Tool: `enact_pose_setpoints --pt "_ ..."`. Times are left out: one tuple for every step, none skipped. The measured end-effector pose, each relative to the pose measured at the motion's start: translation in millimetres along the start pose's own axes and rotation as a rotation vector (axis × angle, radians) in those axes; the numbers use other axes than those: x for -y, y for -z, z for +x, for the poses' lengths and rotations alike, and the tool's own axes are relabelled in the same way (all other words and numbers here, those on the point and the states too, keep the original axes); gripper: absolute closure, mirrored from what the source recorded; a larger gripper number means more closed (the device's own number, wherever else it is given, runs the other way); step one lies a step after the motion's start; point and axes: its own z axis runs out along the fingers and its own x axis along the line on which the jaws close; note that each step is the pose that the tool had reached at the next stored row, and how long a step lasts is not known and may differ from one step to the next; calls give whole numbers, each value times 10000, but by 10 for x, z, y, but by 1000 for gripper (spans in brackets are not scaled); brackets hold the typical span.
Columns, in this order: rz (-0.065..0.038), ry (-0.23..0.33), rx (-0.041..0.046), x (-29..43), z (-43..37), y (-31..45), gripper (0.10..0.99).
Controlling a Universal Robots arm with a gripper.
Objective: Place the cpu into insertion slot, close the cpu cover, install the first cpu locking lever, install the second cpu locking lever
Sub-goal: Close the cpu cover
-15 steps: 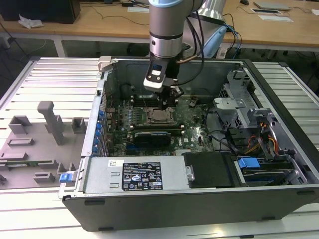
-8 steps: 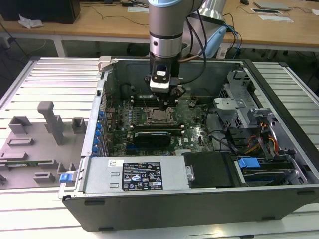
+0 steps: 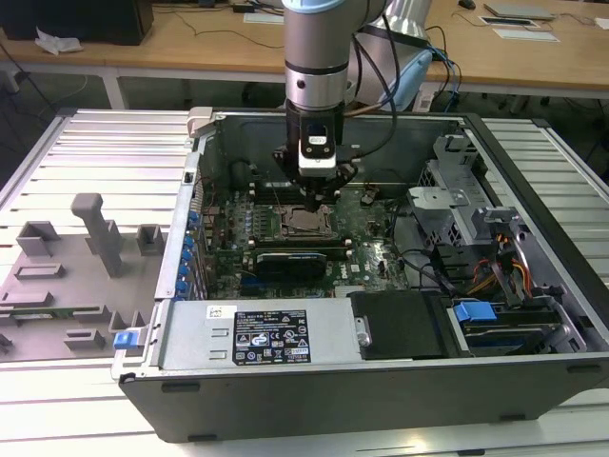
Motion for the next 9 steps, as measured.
enact_pose_setpoints --pt "3 180 14 0 0 0 980" --pt "6 453 33 0 0 0 980" --pt "6 629 45 0 0 0 980" --pt "5 809 57 0 0 0 980" --pt "6 1070 75 0 0 0 980" --pt "2 1252 86 0 0 0 980" --pt "-13 1627 104 -1 0 -1 980" --pt "-28 1942 116 0 0 0 980" --pt "-41 2139 121 0 0 0 980"
